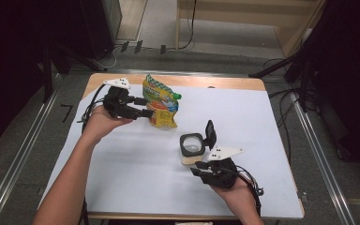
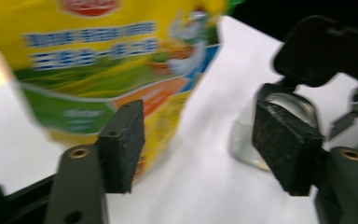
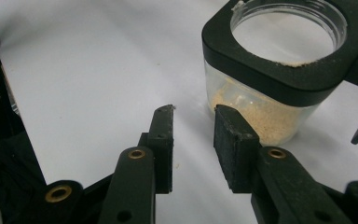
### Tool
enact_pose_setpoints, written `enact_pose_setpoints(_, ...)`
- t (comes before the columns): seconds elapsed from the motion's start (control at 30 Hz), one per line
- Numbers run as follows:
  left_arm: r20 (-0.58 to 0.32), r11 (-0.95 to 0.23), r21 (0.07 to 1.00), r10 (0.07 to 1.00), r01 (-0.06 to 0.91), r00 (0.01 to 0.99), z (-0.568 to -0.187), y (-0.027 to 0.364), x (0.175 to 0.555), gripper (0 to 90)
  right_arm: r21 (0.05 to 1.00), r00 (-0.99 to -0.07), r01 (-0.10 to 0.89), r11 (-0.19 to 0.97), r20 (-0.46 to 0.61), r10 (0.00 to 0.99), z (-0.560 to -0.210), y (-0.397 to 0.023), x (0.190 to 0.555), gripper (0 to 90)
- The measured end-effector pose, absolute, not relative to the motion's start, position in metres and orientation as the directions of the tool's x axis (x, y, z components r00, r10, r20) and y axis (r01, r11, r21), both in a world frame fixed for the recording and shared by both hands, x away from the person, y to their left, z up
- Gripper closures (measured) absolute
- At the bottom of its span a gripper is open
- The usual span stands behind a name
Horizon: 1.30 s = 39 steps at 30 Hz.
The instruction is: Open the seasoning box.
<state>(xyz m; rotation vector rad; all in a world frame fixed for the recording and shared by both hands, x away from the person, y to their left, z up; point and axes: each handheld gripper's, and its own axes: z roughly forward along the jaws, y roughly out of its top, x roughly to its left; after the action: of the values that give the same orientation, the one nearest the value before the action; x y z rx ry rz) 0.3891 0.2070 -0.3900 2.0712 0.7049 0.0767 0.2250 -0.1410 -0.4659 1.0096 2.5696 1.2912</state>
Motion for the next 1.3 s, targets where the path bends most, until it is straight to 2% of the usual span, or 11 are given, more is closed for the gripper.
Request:
enact_pose_setpoints(0.17, -0.237, -0.356, 0.806, 0.538, 0.473, 0.809, -0.392, 0.22, 0.4, 31.2, 0.742, -0.781, 0.515, 0.43, 0.199, 0.593, -0.467, -0.139, 0.226, 69.6)
enact_pose_setpoints(0.23, -0.204, -0.39, 0.785, 0.57, 0.481, 0.796, -0.392, 0.222, 0.407, 29.7, 0.735, -0.781, 0.52, 0.435, 0.202, 0.591, -0.468, -0.138, 0.226, 69.3)
enact_pose_setpoints(0.37, -0.235, -0.359, 0.79, 0.57, 0.496, 0.788, -0.393, 0.225, 0.417, 27.0, 0.733, -0.784, 0.517, 0.441, 0.199, 0.588, -0.468, -0.136, 0.226, 69.3)
enact_pose_setpoints(0.5, -0.22, -0.391, 0.771, 0.577, 0.502, 0.787, -0.395, 0.22, 0.429, 21.4, 0.728, -0.786, 0.517, 0.451, 0.195, 0.586, -0.47, -0.135, 0.226, 69.1)
enact_pose_setpoints(0.73, -0.222, -0.418, 0.757, 0.559, 0.502, 0.799, -0.401, 0.211, 0.442, 17.2, 0.722, -0.785, 0.522, 0.455, 0.198, 0.587, -0.472, -0.135, 0.228, 69.1)
enact_pose_setpoints(1.07, -0.242, -0.421, 0.761, 0.521, 0.493, 0.819, -0.414, 0.201, 0.451, 18.4, 0.718, -0.787, 0.523, 0.459, 0.201, 0.583, -0.474, -0.133, 0.229, 68.7)
enact_pose_setpoints(1.23, -0.227, -0.441, 0.764, 0.5, 0.471, 0.836, -0.413, 0.193, 0.447, 25.5, 0.718, -0.79, 0.522, 0.461, 0.202, 0.58, -0.475, -0.131, 0.23, 68.0)
enact_pose_setpoints(1.3, -0.19, -0.463, 0.758, 0.518, 0.461, 0.834, -0.411, 0.191, 0.444, 26.5, 0.719, -0.79, 0.521, 0.46, 0.203, 0.578, -0.475, -0.13, 0.23, 67.8)
